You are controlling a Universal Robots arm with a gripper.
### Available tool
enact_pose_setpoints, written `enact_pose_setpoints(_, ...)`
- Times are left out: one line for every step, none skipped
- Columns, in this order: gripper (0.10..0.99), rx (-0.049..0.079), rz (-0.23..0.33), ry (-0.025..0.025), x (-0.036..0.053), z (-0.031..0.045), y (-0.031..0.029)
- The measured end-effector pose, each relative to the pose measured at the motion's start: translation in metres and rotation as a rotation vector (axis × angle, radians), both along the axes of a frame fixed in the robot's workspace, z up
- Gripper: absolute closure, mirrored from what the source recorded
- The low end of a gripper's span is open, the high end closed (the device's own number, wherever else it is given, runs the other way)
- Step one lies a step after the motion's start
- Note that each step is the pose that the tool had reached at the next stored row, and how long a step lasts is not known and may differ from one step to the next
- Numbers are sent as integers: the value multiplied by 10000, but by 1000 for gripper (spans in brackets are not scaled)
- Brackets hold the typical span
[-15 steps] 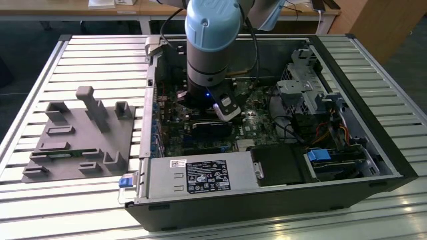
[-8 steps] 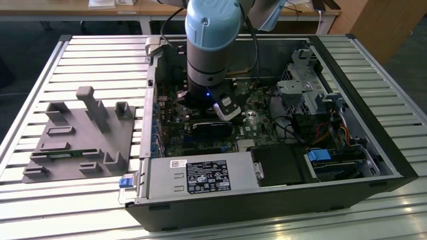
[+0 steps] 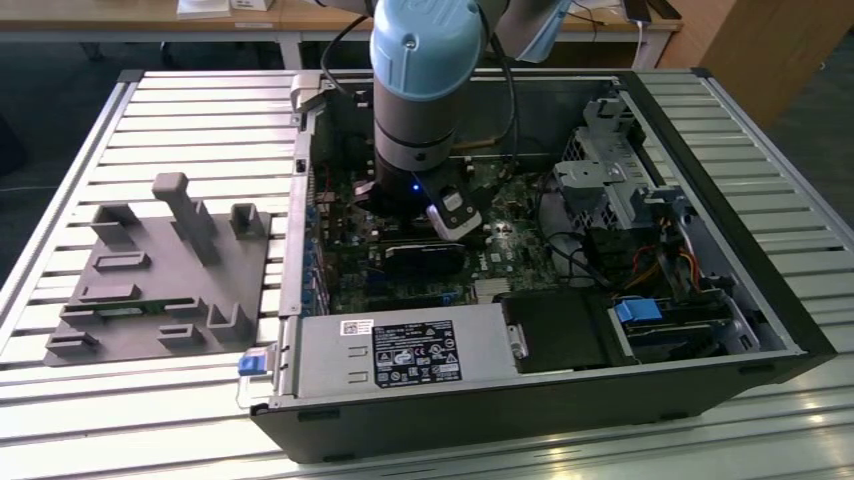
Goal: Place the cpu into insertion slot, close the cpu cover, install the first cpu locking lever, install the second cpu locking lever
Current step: 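Install the second cpu locking lever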
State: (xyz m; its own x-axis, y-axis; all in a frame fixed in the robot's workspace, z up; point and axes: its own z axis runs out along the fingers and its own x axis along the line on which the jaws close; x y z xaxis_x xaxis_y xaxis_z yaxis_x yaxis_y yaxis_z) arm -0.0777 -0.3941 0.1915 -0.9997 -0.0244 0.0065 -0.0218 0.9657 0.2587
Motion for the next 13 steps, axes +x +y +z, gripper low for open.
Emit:
enact_pose_setpoints(980, 2, 0, 0, 0, -2, 1)
enact_pose_setpoints(980, 2, -1, -1, 0, -5, 2)
enact_pose_setpoints(980, 1, -1, 0, 0, -7, 3)
enact_pose_setpoints(980, 0, -2, 0, 0, -9, 6)
enact_pose_setpoints(980, -2, -2, 1, -1, -11, 10)
enact_pose_setpoints(980, -1, -2, 1, -1, -11, 14)
enact_pose_setpoints(980, 0, 0, 0, 0, -12, 16)
enact_pose_setpoints(980, -1, 0, 0, 0, -11, 17)
enact_pose_setpoints(980, -9, -1, -1, -1, -9, 19)
enact_pose_setpoints(980, -37, -2, -2, -2, -9, 20)
enact_pose_setpoints(980, -78, -1, -2, -4, -9, 22)
enact_pose_setpoints(980, -108, -1, -2, -6, -8, 22)
enact_pose_setpoints(980, -127, -1, -2, -8, -8, 23)
